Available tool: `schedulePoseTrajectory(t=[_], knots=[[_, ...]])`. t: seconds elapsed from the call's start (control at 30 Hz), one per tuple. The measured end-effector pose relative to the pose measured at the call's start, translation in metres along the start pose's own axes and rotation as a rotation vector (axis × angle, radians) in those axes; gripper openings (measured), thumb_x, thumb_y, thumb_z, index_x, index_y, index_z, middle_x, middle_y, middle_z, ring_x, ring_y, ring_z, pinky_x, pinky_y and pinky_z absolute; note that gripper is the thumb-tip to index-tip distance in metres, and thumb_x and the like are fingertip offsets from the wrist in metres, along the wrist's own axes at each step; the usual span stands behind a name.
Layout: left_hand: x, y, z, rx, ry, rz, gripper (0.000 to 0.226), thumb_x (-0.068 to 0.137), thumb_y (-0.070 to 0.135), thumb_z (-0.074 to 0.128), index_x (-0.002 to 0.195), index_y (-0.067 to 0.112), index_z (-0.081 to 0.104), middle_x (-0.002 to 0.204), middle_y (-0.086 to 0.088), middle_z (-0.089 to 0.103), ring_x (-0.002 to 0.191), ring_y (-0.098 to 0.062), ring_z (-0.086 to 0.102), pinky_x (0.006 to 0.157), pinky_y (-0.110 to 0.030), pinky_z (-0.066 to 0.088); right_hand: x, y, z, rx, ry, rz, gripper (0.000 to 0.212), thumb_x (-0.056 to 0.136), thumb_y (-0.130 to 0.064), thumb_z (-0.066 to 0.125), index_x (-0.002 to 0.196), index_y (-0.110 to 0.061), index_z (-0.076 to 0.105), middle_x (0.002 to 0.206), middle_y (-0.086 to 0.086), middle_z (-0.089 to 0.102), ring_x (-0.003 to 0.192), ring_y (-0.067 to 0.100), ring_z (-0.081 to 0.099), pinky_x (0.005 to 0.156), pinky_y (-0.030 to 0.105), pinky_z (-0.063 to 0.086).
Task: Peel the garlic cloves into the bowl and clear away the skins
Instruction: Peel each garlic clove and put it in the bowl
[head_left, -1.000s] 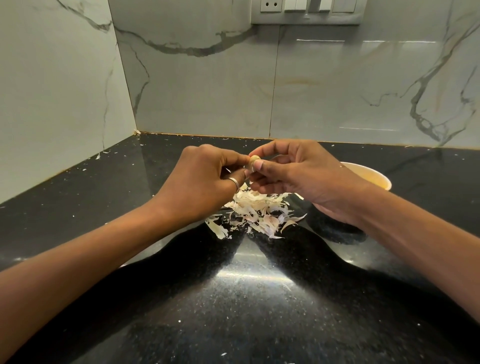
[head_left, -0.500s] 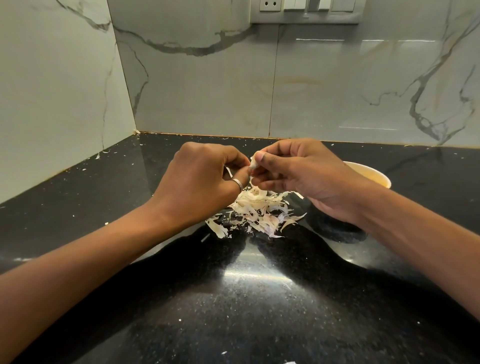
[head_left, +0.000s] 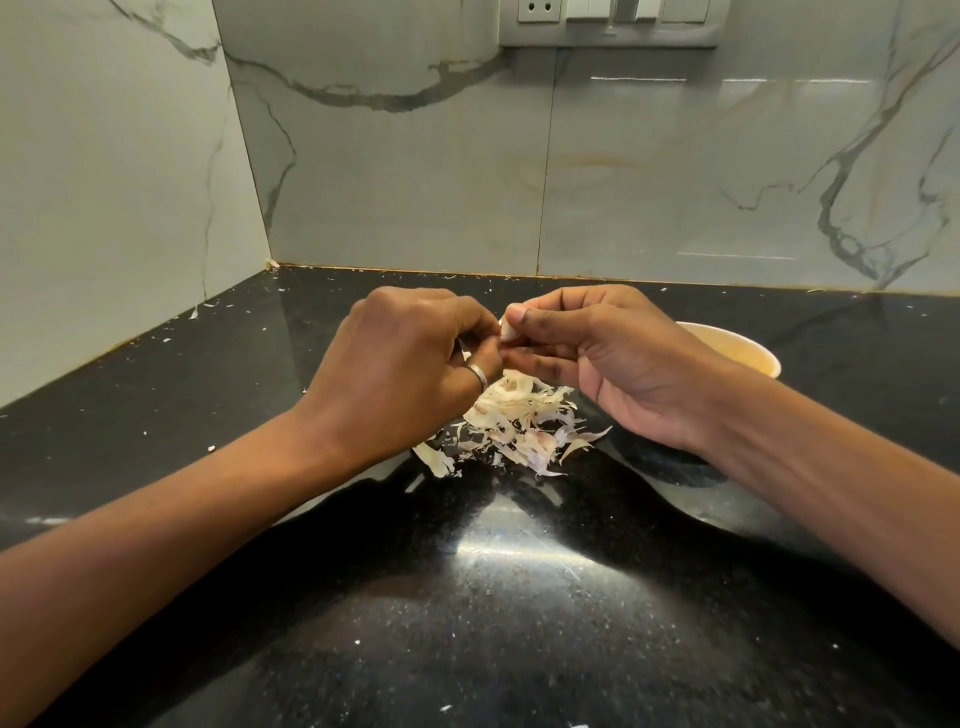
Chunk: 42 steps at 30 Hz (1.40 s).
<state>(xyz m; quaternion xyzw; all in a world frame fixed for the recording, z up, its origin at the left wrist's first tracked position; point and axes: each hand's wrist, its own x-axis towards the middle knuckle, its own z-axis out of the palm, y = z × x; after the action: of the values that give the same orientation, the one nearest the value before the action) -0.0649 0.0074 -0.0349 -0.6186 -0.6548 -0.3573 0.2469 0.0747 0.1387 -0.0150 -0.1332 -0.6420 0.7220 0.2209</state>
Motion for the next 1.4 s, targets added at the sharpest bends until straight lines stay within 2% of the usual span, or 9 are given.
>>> schedulePoseTrajectory(t=[0.37, 0.57, 0.67, 0.73, 0.8, 0.9, 1.03, 1.1, 1.4], knots=[[-0.002, 0.002, 0.002, 0.042, 0.039, 0.024, 0.017, 0.086, 0.027, 0.064, 0.08, 0.015, 0.075, 0.067, 0.004, 0.064, 0.058, -0.017, 0.059, 0.056, -0.037, 0.052, -0.001, 0.002, 0.004, 0.023, 0.01, 0.002, 0.009, 0.092, 0.0, 0.068, 0.094, 0.008, 0.067, 0.086, 0.016, 0.072, 0.078, 0.016, 0.071, 0.076, 0.022, 0.062], [-0.001, 0.005, 0.003, 0.009, 0.084, -0.038, 0.02, 0.084, 0.032, 0.063, 0.076, 0.018, 0.076, 0.063, 0.008, 0.064, 0.056, -0.009, 0.057, 0.056, -0.026, 0.048, -0.002, 0.002, 0.006, 0.033, 0.022, -0.01, 0.006, 0.091, 0.001, 0.068, 0.092, 0.007, 0.069, 0.082, 0.014, 0.072, 0.076, 0.015, 0.071, 0.075, 0.022, 0.062], [-0.001, 0.007, 0.002, -0.054, 0.068, -0.102, 0.032, 0.083, 0.046, 0.058, 0.077, 0.02, 0.076, 0.06, 0.013, 0.062, 0.054, -0.006, 0.058, 0.055, -0.008, 0.039, -0.002, 0.002, 0.007, 0.034, 0.024, -0.014, 0.006, 0.092, 0.001, 0.068, 0.092, 0.007, 0.068, 0.079, 0.013, 0.072, 0.074, 0.015, 0.071, 0.075, 0.021, 0.061], [-0.002, 0.009, 0.002, -0.1, 0.056, -0.163, 0.028, 0.083, 0.044, 0.064, 0.075, 0.02, 0.075, 0.055, 0.014, 0.059, 0.053, -0.005, 0.058, 0.053, -0.007, 0.038, -0.002, 0.003, 0.008, 0.028, 0.021, -0.015, 0.006, 0.092, 0.002, 0.067, 0.092, 0.008, 0.068, 0.079, 0.013, 0.072, 0.074, 0.015, 0.072, 0.076, 0.022, 0.062], [-0.001, 0.011, 0.001, -0.152, 0.033, -0.249, 0.018, 0.085, 0.032, 0.075, 0.075, 0.017, 0.077, 0.052, 0.013, 0.06, 0.05, -0.001, 0.059, 0.052, -0.008, 0.043, -0.002, 0.003, 0.008, 0.038, 0.017, -0.015, 0.006, 0.091, 0.002, 0.068, 0.091, 0.008, 0.068, 0.08, 0.013, 0.073, 0.076, 0.016, 0.072, 0.076, 0.022, 0.062], [0.002, 0.012, -0.001, -0.356, -0.047, -0.432, 0.011, 0.087, 0.018, 0.075, 0.077, 0.015, 0.077, 0.059, 0.002, 0.068, 0.051, -0.007, 0.066, 0.051, -0.024, 0.057, -0.002, 0.002, 0.008, 0.048, 0.018, -0.001, 0.006, 0.091, 0.002, 0.068, 0.091, 0.008, 0.068, 0.082, 0.015, 0.073, 0.079, 0.019, 0.073, 0.075, 0.021, 0.061], [0.005, 0.014, -0.005, -0.633, -0.128, -0.629, 0.015, 0.091, 0.008, 0.068, 0.078, 0.005, 0.075, 0.07, -0.01, 0.068, 0.06, -0.01, 0.063, 0.053, -0.025, 0.056, -0.002, 0.001, 0.006, 0.02, 0.009, 0.023, 0.012, 0.092, -0.002, 0.068, 0.098, 0.009, 0.068, 0.092, 0.018, 0.074, 0.087, 0.023, 0.074, 0.076, 0.023, 0.062], [0.006, 0.014, -0.005, -0.711, -0.134, -0.708, 0.017, 0.091, 0.005, 0.066, 0.077, 0.001, 0.074, 0.066, -0.006, 0.065, 0.059, -0.008, 0.06, 0.052, -0.023, 0.054, -0.002, 0.001, 0.006, 0.002, 0.005, 0.019, 0.015, 0.093, -0.004, 0.068, 0.101, 0.008, 0.069, 0.093, 0.018, 0.074, 0.087, 0.022, 0.073, 0.077, 0.024, 0.062], [0.008, 0.015, -0.008, -0.852, -0.183, -0.792, 0.019, 0.094, 0.009, 0.063, 0.079, 0.005, 0.073, 0.063, 0.0, 0.065, 0.058, -0.007, 0.059, 0.052, -0.021, 0.053, -0.001, -0.001, 0.003, 0.014, -0.013, 0.013, 0.02, 0.092, -0.007, 0.068, 0.106, 0.007, 0.068, 0.089, 0.015, 0.075, 0.078, 0.017, 0.073, 0.071, 0.023, 0.062]])
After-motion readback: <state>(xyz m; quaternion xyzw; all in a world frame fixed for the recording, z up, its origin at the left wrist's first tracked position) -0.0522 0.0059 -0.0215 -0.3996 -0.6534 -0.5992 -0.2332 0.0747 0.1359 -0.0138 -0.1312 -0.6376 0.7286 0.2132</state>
